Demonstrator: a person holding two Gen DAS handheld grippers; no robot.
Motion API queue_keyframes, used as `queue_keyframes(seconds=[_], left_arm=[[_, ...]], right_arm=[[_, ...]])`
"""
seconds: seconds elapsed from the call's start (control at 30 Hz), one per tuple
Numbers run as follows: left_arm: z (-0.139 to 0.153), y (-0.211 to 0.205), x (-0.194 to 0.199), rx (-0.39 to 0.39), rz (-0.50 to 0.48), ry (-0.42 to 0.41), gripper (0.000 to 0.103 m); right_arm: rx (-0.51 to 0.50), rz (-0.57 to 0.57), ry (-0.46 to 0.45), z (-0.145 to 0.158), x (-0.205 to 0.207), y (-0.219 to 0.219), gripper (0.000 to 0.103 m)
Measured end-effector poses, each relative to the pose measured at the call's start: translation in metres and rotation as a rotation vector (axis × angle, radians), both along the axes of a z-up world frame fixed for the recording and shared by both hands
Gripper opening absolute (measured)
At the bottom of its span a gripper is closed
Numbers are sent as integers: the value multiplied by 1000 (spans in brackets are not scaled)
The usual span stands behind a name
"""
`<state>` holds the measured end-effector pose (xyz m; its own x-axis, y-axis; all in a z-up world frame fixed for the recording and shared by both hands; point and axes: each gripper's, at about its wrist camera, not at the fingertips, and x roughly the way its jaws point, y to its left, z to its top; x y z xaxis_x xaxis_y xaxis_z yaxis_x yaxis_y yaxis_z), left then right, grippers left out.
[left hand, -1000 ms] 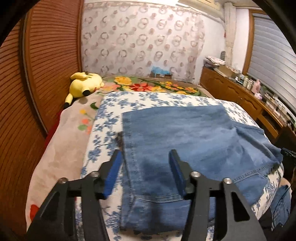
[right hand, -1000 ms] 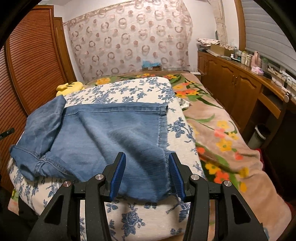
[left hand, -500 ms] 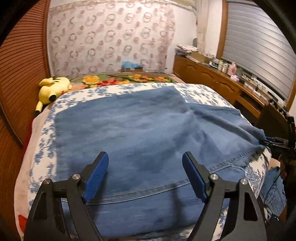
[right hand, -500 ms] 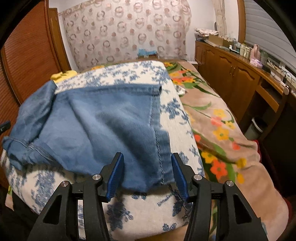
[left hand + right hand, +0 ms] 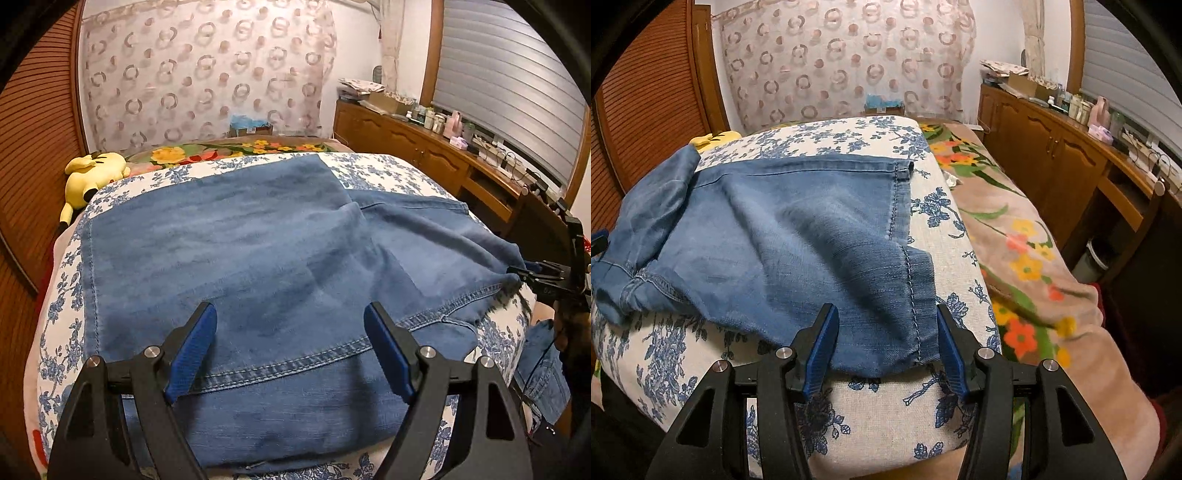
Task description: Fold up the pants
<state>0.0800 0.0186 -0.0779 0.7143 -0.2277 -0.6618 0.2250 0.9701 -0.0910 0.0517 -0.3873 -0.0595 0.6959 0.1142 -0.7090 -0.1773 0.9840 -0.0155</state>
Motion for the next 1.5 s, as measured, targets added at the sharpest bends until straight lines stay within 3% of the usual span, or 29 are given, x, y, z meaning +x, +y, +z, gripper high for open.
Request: queue_keyframes(seconds=[0.03, 0.07, 0.1, 0.2, 0.43, 0.8, 1.03, 1.27, 1.33, 1.4, 1.5], left_arm=[[0, 0, -1, -4, 1, 0, 82], [0, 0, 0, -4, 2, 1, 82], [-1, 0, -1, -6, 4, 1, 82], [0, -1, -3, -11, 9, -2, 82], [11, 10, -13, -17, 30, -29, 82], [36, 42, -34, -34, 102, -90, 82], [41, 71, -52, -39, 157, -109, 82], [31, 98, -61, -54, 214, -90, 82], [27, 102, -60, -60, 222, -82, 82], [23, 105, -59, -66, 227, -73, 82], [20, 105, -58, -72, 222, -72, 82]], right_arm=[[-6, 4, -2, 0, -1, 1, 34], [-3, 15, -1, 1, -1, 1, 21], [2, 26, -5, 4, -3, 1, 19], [14, 35, -53, 19, -7, -2, 17], [99, 135, -217, 94, -13, 12, 17], [192, 493, -385, 189, -16, 137, 16], [190, 693, -337, 197, -10, 233, 16], [170, 818, -186, 167, 3, 297, 17], [132, 829, -167, 160, 6, 305, 22], [102, 817, -162, 159, 8, 307, 36], [100, 800, -155, 167, 16, 305, 38]])
